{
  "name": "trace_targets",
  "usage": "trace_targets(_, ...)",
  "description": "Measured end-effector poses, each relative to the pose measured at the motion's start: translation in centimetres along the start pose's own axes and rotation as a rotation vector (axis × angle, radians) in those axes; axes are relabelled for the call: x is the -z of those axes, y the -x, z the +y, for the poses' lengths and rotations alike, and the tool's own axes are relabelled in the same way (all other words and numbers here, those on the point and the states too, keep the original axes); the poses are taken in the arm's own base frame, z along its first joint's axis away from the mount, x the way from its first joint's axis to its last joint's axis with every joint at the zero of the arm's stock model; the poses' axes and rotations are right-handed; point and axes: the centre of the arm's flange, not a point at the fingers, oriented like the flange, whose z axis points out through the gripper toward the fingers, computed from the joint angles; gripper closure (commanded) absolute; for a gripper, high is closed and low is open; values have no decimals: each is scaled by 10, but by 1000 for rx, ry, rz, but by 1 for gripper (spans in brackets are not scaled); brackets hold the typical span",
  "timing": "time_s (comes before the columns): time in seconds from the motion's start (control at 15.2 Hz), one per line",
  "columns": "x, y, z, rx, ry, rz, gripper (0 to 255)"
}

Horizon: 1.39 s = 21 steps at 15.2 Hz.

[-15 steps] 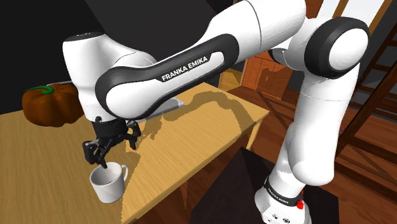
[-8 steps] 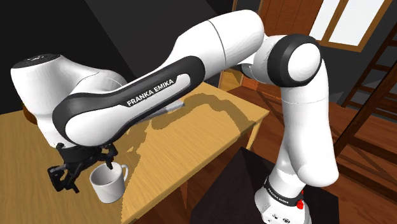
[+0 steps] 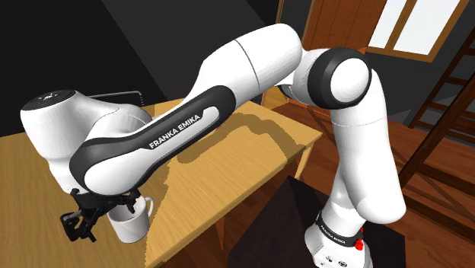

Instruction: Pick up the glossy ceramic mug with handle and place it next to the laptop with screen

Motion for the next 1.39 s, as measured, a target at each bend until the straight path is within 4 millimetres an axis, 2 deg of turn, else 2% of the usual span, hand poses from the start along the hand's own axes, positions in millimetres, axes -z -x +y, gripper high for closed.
trace_targets(0.4,-3,0,1,0,0,0,0)
trace_targets(0.46,-3,0,1,0,0,0,255)
trace_targets(1.12,-3,0,0,0,-1,1,255)
trace_targets(1.39,13,0,0,0,-1,0,255)
